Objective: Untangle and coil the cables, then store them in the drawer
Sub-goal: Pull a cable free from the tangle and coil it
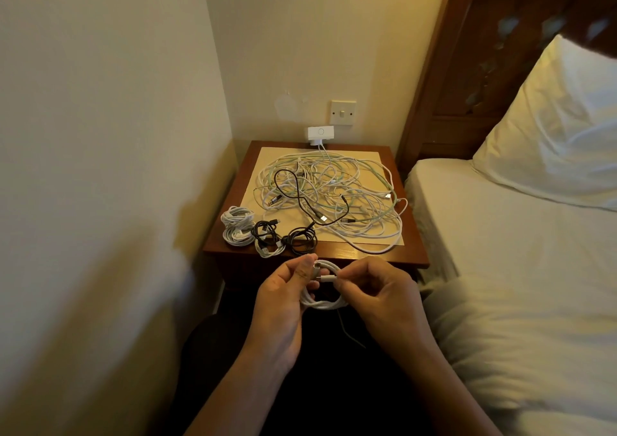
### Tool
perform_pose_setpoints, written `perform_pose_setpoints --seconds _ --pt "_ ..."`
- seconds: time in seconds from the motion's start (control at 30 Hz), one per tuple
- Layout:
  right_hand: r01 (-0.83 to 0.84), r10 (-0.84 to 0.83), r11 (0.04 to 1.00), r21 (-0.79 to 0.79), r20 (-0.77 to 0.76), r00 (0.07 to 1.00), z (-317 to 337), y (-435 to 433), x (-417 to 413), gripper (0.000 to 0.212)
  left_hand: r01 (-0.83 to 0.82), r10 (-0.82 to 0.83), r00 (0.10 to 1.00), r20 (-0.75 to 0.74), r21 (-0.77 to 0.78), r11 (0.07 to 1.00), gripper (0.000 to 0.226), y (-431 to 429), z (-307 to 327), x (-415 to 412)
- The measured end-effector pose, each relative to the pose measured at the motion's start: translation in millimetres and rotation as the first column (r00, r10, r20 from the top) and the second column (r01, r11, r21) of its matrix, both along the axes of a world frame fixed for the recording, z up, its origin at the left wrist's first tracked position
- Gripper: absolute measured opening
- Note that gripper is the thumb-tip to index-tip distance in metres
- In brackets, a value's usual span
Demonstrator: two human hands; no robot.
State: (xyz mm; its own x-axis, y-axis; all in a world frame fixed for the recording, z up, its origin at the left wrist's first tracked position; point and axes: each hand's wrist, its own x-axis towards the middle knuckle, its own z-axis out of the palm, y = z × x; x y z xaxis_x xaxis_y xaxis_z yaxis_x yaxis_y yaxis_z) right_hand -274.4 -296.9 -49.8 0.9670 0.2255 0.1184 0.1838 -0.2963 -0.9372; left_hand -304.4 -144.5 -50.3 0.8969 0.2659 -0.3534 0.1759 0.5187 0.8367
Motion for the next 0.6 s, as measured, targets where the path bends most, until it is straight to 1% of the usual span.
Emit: perform_pose_setpoints --seconds 0.07,0.13,0.23,0.3,0.37,0.4,0.5,0.53,0.57,0.6 --pt "0.037 -0.035 0.998 -0.053 0.041 0.999 0.7 -0.6 0.9 0.015 -0.016 0.010 0.999 0.035 0.172 0.985 0.030 -2.5 -3.0 -3.8" --pt "0.068 -0.053 0.989 -0.129 0.113 0.992 -0.1 0.4 -0.1 0.017 -0.042 0.007 0.994 0.108 0.332 0.942 0.024 -2.1 -5.4 -8.0" --pt "0.119 -0.064 0.968 -0.221 0.241 0.968 -4.6 2.7 -1.5 0.022 -0.010 -0.065 0.987 0.144 0.467 0.884 0.033 3.0 -8.8 -10.7" --pt "0.139 -0.068 0.963 -0.229 0.290 0.954 -8.4 4.2 -2.3 0.024 0.005 -0.107 0.984 0.142 0.579 0.815 0.038 5.5 -9.3 -12.3" --pt "0.135 -0.066 0.967 -0.215 0.302 0.951 -12.2 7.5 -5.1 0.029 -0.020 -0.120 0.981 0.152 0.695 0.718 0.036 7.5 -8.4 -14.0" --pt "0.134 -0.063 0.967 -0.217 0.304 0.950 -14.1 9.4 -7.1 0.032 -0.043 -0.125 0.979 0.162 0.759 0.650 0.034 8.6 -7.1 -14.9" --pt "0.166 -0.082 0.958 -0.235 0.331 0.940 -16.8 12.9 -10.3 0.037 -0.130 -0.181 0.962 0.203 0.927 0.352 0.032 10.8 -4.9 -14.3" --pt "0.177 -0.089 0.956 -0.234 0.341 0.936 -16.2 12.5 -10.2 0.035 -0.145 -0.206 0.957 0.206 0.950 0.278 0.031 10.4 -5.1 -13.5" --pt "0.183 -0.095 0.955 -0.231 0.348 0.933 -15.2 12.2 -9.5 0.033 -0.155 -0.220 0.953 0.208 0.960 0.234 0.029 9.5 -5.0 -13.3" --pt "0.188 -0.099 0.955 -0.228 0.352 0.931 -14.1 11.5 -8.4 0.030 -0.160 -0.230 0.951 0.209 0.964 0.213 0.027 8.8 -4.9 -13.0"
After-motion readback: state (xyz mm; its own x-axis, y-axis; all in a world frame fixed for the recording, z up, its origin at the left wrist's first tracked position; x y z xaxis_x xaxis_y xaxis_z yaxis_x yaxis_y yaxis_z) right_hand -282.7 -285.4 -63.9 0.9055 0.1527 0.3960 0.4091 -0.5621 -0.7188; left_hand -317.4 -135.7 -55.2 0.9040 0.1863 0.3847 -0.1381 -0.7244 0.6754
